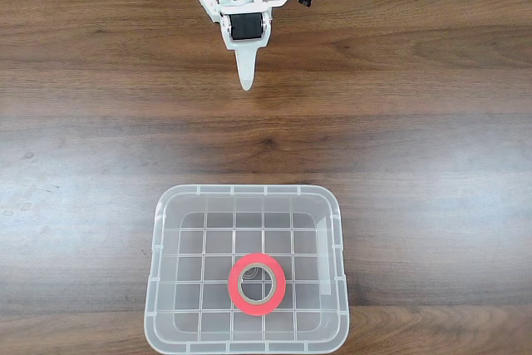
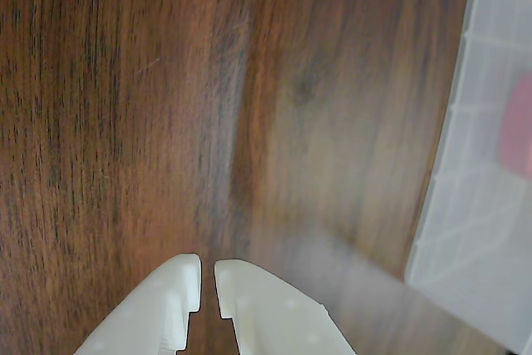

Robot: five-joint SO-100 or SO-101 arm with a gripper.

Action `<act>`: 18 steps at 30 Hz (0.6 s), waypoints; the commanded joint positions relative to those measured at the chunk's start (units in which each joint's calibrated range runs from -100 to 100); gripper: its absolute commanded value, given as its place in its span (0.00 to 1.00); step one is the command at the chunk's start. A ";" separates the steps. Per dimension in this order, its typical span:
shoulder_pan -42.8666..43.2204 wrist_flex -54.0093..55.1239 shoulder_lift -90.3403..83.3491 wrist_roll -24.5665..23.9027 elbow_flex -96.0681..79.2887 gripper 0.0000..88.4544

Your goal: Grab the tape and place it in the box.

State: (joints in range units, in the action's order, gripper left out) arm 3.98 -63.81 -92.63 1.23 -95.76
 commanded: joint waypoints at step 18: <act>-2.74 -0.91 -6.24 -1.49 -1.70 0.01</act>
State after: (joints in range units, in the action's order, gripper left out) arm 1.50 -64.75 -98.07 1.23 -98.29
